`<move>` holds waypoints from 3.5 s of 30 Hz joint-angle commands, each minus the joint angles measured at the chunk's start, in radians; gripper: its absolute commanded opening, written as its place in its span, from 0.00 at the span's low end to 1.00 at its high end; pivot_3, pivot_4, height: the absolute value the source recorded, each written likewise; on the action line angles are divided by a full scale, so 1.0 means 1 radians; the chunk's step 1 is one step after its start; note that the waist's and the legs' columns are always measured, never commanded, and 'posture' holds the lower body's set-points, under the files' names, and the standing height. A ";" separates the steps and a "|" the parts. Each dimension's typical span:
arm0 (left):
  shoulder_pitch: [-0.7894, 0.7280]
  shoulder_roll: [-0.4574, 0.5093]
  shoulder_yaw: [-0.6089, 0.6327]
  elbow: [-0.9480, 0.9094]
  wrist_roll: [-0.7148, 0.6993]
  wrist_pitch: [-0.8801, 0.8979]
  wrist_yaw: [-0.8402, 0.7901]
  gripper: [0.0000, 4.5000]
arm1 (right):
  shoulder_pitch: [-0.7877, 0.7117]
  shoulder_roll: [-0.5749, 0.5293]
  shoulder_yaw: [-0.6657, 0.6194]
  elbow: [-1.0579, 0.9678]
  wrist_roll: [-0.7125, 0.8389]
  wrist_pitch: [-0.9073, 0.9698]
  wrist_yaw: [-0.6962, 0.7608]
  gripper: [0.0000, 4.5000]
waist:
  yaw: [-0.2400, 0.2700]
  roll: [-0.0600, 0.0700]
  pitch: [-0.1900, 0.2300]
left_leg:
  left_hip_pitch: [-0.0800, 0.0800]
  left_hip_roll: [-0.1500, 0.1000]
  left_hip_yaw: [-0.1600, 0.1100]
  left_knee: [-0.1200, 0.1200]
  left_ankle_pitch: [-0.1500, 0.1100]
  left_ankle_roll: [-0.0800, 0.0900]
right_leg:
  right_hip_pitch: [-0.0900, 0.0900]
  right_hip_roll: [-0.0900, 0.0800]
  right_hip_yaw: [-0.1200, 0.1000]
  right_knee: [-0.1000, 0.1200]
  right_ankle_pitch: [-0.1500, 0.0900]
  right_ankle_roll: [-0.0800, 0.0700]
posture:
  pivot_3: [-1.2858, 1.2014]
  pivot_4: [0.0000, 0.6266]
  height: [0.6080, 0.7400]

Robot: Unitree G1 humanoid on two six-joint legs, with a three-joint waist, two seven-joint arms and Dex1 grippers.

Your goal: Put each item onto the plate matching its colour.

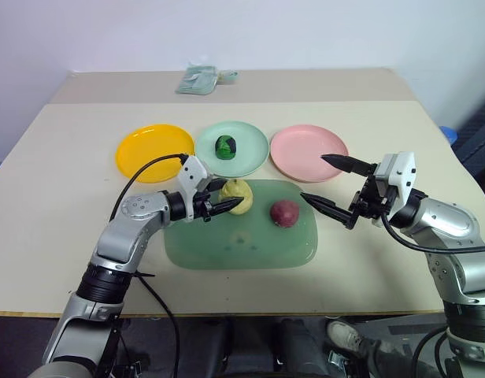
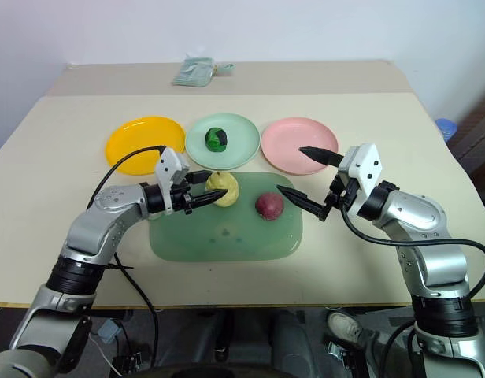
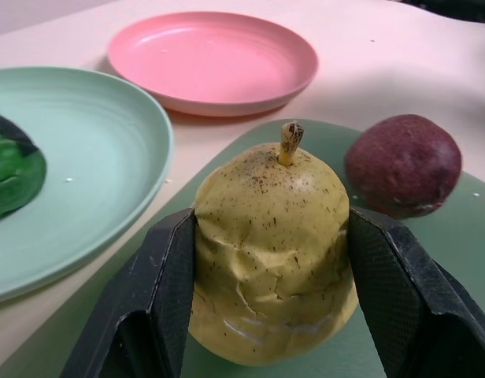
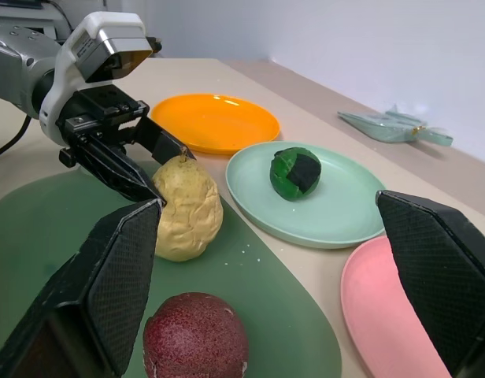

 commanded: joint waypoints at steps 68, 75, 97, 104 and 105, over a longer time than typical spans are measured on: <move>0.481 0.244 0.474 -0.347 -0.404 -0.093 -0.165 1.00 | -0.076 0.155 0.231 0.256 -0.164 0.074 -0.044 0.72 | -0.002 0.000 -0.001 | 0.004 0.000 0.001 -0.002 -0.001 0.001 | 0.003 -0.001 0.001 0.000 0.000 -0.001 | 0.52 0.24 1.00; 0.514 0.218 0.473 -0.388 -0.400 -0.097 -0.113 1.00 | -0.146 0.170 0.203 0.301 -0.150 0.068 -0.038 0.72 | -0.001 0.000 -0.001 | 0.004 0.000 0.001 -0.002 -0.001 0.001 | 0.003 -0.001 0.001 0.000 0.000 -0.001 | 0.52 0.24 1.00; 0.523 0.112 0.398 -0.562 -0.204 -0.136 0.223 1.00 | -0.925 0.301 0.112 1.637 -0.456 -0.413 -0.440 0.90 | -0.031 0.001 0.000 | 0.004 0.000 0.002 -0.004 0.000 0.000 | 0.002 0.000 0.001 0.000 0.000 -0.001 | 0.52 0.24 1.00; 0.495 0.072 0.379 -0.508 -0.165 -0.147 0.269 1.00 | -0.927 0.267 0.073 1.616 -0.465 -0.477 -0.382 1.00 | -0.030 0.001 0.000 | 0.004 0.000 0.002 -0.004 0.000 0.000 | 0.002 0.001 0.001 0.000 0.000 -0.001 | 0.52 0.24 1.00; 0.501 0.077 0.376 -0.494 -0.154 -0.159 0.254 1.00 | -0.919 0.255 0.064 1.599 -0.456 -0.490 -0.344 1.00 | -0.030 0.001 0.000 | 0.004 0.000 0.002 -0.004 0.000 0.000 | 0.002 0.001 0.001 0.000 0.000 -0.001 | 0.52 0.24 1.00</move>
